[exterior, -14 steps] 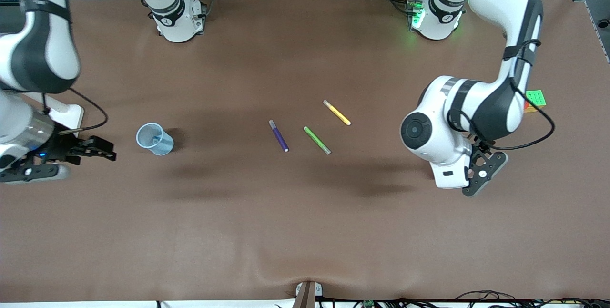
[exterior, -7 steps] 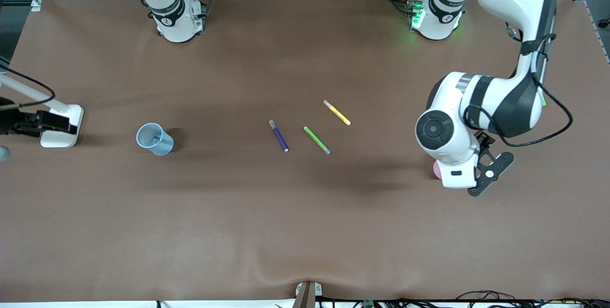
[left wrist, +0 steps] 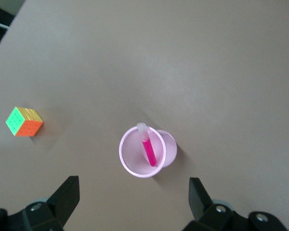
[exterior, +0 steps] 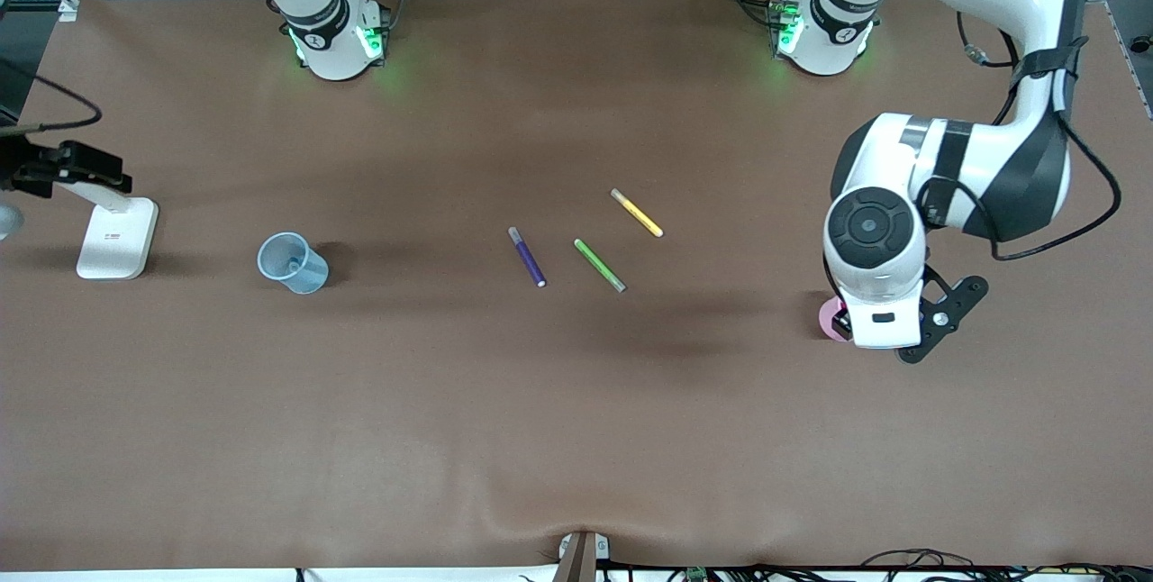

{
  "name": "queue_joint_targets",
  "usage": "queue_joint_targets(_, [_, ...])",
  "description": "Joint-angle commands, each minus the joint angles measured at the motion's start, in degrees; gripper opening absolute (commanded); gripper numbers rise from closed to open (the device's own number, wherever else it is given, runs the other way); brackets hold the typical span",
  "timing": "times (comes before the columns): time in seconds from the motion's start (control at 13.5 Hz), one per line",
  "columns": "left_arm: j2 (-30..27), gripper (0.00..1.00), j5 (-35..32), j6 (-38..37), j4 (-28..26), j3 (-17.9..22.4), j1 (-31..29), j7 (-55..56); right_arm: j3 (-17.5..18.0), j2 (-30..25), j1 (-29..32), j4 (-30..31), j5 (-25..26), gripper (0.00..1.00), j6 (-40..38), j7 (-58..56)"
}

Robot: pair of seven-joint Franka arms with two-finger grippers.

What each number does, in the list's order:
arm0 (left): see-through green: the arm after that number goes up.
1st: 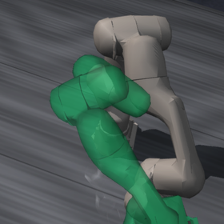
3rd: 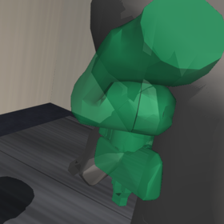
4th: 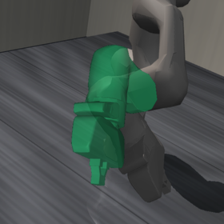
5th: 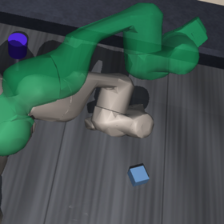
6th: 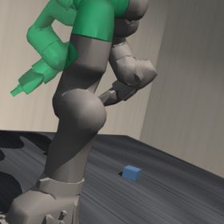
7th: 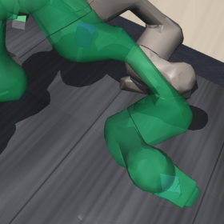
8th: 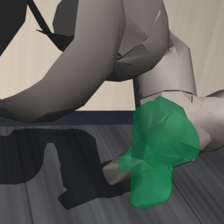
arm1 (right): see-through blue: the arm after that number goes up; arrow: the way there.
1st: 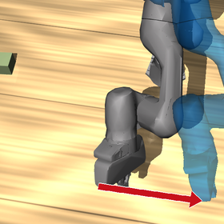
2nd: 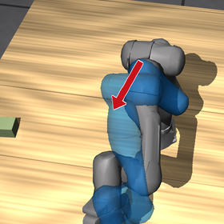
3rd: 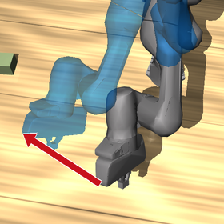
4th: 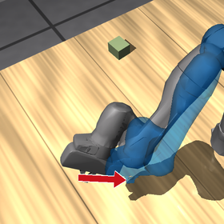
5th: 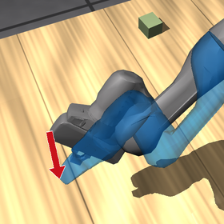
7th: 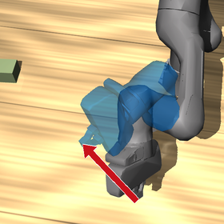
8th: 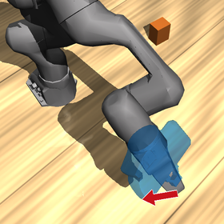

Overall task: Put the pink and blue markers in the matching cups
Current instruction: 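Lower the pink marker into the pink cup while the right gripper withdraws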

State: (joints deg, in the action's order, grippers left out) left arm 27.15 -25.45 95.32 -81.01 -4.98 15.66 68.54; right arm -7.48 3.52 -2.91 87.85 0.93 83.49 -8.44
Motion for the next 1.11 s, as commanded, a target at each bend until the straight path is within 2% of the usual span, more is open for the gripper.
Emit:
queue_joint_targets(0.0, [-1.74, 1.00, 3.47, -0.92, 0.59, -0.38, -1.67, -3.49, 0.10, -7.21, 0.01, 10.15, 1.53, 1.00, 3.96, 0.53])
queue_joint_targets(0.07, [-2.45, 1.00, 4.96, -1.01, 0.59, -0.30, -2.29, -5.24, -0.08, -6.69, 0.36, 9.19, 1.62, 1.00, 3.88, 0.09])
queue_joint_targets(0.3, [-4.82, 1.00, 8.21, -0.92, 0.59, -0.38, -4.57, -11.74, -0.08, -0.38, 0.02, -1.06, 1.79, 1.00, 0.03, 0.52])
queue_joint_targets(0.37, [-5.17, 1.00, 10.66, -0.92, 0.59, -0.30, -5.37, -13.42, 0.27, 0.34, -0.59, -2.67, 2.49, 1.00, -1.30, 0.53])
queue_joint_targets(0.44, [-5.79, 1.00, 12.69, -0.92, 0.59, -0.30, -6.50, -15.17, 0.10, 0.35, -1.99, -3.55, 3.63, 1.00, -1.31, 0.96])
queue_joint_targets(0.59, [-6.75, 1.00, 14.28, -0.92, 0.59, -0.30, -7.31, -18.86, 0.01, 0.08, -1.83, -3.65, 1.89, 1.00, 0.79, 0.44])
queue_joint_targets(0.89, [-9.22, 1.00, 16.05, -1.01, 0.41, -0.39, -10.38, -27.12, 0.10, 0.26, -2.27, -6.01, 1.44, 1.00, 0.10, 0.97])
queue_joint_targets(1.04, [-10.45, 1.00, 16.05, -1.97, 0.32, -0.38, -11.79, -32.48, -0.16, 0.08, -0.96, -5.85, -0.39, 1.00, 0.19, 0.53])
